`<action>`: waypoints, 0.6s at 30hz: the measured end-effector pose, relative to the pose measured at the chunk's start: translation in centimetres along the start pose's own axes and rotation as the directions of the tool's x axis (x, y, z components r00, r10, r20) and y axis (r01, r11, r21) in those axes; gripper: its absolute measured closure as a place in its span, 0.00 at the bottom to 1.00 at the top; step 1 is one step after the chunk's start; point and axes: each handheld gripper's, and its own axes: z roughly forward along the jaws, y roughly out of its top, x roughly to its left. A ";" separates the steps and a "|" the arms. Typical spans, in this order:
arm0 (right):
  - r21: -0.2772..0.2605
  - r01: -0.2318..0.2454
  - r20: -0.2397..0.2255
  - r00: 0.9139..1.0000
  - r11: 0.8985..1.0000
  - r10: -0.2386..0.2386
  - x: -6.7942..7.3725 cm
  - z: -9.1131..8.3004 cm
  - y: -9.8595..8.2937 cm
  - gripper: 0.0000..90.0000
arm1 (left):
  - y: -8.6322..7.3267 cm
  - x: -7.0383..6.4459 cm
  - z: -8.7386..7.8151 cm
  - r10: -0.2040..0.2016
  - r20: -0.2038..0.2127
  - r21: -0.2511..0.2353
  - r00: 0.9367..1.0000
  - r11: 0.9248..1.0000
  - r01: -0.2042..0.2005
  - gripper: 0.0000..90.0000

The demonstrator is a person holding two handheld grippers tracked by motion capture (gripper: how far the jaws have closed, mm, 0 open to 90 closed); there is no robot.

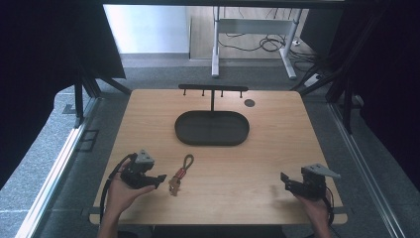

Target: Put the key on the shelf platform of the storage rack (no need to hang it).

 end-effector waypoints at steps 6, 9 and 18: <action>-0.017 0.003 -0.032 0.999 1.000 -0.004 -0.3 -0.3 -0.1 0.20 | -0.4 0.4 -0.1 -0.033 -0.027 0.000 0.999 0.999 0.033 0.38; -0.009 0.022 -0.038 0.999 1.000 -0.022 -0.3 -0.3 -0.2 0.20 | -0.8 0.6 0.0 -0.061 -0.016 0.009 0.998 0.998 0.061 0.37; -0.021 0.001 -0.044 0.999 1.000 -0.002 -0.9 -0.6 -0.5 0.23 | -0.7 0.4 -0.9 -0.061 0.004 -0.022 0.998 0.998 0.061 0.37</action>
